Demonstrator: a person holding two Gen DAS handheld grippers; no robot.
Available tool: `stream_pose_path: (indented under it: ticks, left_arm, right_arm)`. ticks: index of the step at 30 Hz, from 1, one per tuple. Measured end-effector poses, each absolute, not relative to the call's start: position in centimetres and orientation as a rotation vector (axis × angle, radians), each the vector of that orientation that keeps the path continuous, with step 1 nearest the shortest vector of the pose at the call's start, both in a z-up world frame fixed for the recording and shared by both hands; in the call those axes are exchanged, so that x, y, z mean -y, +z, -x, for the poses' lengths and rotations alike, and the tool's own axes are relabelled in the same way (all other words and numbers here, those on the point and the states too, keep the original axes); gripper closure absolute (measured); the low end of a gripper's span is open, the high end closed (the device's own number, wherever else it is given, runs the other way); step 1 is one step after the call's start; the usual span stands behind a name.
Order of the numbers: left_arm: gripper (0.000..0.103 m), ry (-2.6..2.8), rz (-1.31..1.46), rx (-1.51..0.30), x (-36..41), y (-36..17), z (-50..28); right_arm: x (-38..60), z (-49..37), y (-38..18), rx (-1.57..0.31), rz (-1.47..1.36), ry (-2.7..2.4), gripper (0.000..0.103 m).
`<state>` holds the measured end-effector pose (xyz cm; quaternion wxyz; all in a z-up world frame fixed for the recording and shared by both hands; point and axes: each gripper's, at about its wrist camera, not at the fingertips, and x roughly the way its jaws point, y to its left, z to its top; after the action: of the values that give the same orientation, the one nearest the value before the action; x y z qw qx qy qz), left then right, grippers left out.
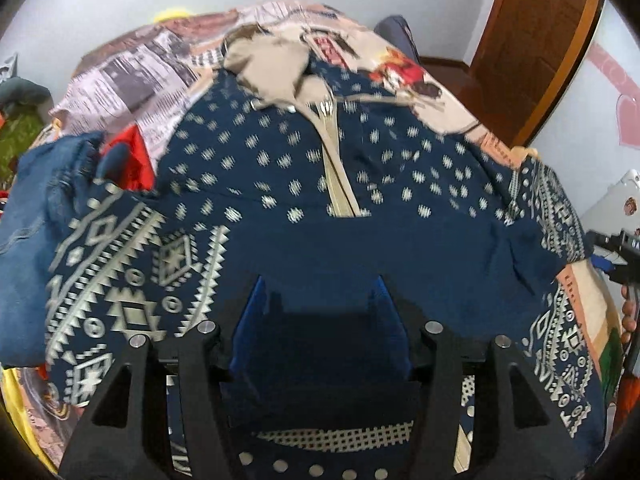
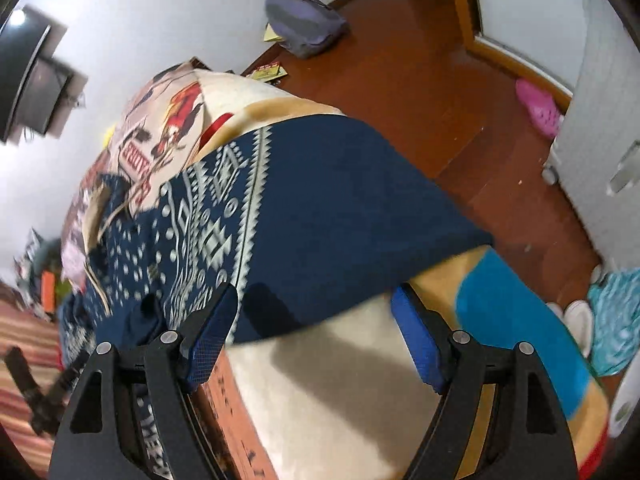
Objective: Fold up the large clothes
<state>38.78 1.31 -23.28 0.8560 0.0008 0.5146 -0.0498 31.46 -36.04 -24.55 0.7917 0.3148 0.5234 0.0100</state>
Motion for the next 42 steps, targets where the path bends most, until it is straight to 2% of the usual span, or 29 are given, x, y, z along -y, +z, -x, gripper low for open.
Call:
stream_pose_path:
  ticks: [7,10,12,14,26,31,40,42]
  left_arm:
    - [0.047,-0.111,0.022,-1.144,-1.2,-25.9,-39.4]
    - [0.047,-0.108,0.018,-1.136,-1.1,-25.8,-39.1]
    - [0.047,-0.109,0.009,-1.129,-1.0,-25.7,-38.9]
    - [0.047,-0.114,0.003,-1.125,-1.0,-25.5,-38.5]
    - [0.047,-0.105,-0.007,-1.047,-2.7,-21.3,-36.1]
    - [0.044,-0.104,-0.017,-1.004,-3.4,-19.5,-34.7]
    - [0.038,-0.121,0.025,-0.953,-4.4,-17.1,-32.1]
    - [0.033,-0.114,0.031,-0.946,-4.6,-17.0,-32.0]
  right_arm:
    - [36.7,-33.4,-25.5,-1.068,-0.708,-0.035,0.028]
    - [36.8,-34.3,-25.3,-1.050,-0.656,-0.086,0.048]
    - [36.6,-34.9,-24.8,-1.037,-0.615,-0.098,0.073]
    - [36.3,-35.2,-24.0,-1.027,-0.575,-0.087,0.093]
    - [30.3,-34.6,-13.0,-0.810,-0.280,0.011,0.095]
    - [25.3,-34.2,-9.6,-0.737,-0.213,0.117,0.095]
    - [16.7,-32.6,-9.4,-0.770,-0.128,0.332,0.095]
    - [14.5,-32.3,-10.4,-0.806,-0.087,0.368,0.095]
